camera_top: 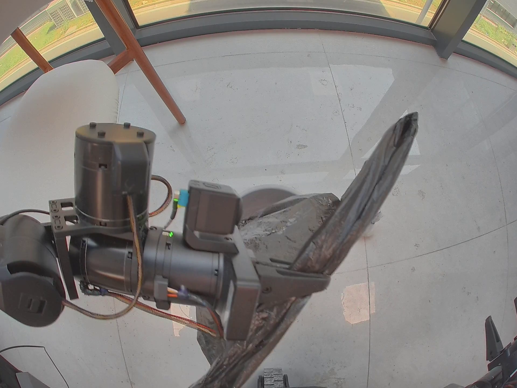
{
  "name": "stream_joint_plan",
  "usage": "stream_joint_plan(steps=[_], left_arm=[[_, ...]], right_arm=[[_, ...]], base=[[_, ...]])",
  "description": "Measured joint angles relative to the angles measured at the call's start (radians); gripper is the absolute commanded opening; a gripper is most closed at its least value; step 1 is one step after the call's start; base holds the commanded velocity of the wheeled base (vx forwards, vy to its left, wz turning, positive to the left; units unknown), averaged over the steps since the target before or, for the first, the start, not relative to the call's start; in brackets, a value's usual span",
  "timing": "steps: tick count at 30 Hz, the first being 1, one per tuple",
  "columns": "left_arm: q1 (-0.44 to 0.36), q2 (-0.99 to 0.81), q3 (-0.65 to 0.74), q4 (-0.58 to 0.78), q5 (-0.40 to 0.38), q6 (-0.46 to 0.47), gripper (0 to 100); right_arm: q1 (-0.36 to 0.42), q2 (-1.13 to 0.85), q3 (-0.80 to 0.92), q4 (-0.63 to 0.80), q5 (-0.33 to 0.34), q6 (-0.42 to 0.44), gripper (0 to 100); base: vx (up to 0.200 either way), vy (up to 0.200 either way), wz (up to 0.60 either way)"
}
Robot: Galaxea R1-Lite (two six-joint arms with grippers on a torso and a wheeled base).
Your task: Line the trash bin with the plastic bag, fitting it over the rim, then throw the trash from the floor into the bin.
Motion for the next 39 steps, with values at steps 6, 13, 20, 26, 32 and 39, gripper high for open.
stream_joint_plan(steps=[6, 13, 20, 26, 32, 39], left_arm=[[-0.074, 0.029, 0.024, -0.057, 0.027, 0.0, 0], [-0.07, 0.081, 0.039, -0.161, 0.029, -0.001, 0], [0.032, 0.122, 0.01, -0.23, 0.023, 0.0, 0], [0.115, 0.121, -0.018, -0.218, 0.033, 0.008, 0], [0.103, 0.091, -0.011, -0.074, 0.156, 0.099, 0], [0.054, 0.079, -0.005, 0.039, 0.311, 0.219, 0]], right_arm=[[0.0, 0.0, 0.0, 0.0, 0.0, 0.0, 100], [0.0, 0.0, 0.0, 0.0, 0.0, 0.0, 100], [0.0, 0.0, 0.001, 0.0, 0.0, 0.0, 100], [0.0, 0.0, 0.0, 0.002, 0.001, -0.004, 100], [-0.001, 0.0, 0.0, 0.003, 0.009, -0.008, 100], [-0.001, 0.0, 0.0, 0.002, 0.009, -0.001, 100]], base=[[0.0, 0.0, 0.0], [0.0, 0.0, 0.0], [0.0, 0.0, 0.0], [0.0, 0.0, 0.0], [0.0, 0.0, 0.0], [0.0, 0.0, 0.0]])
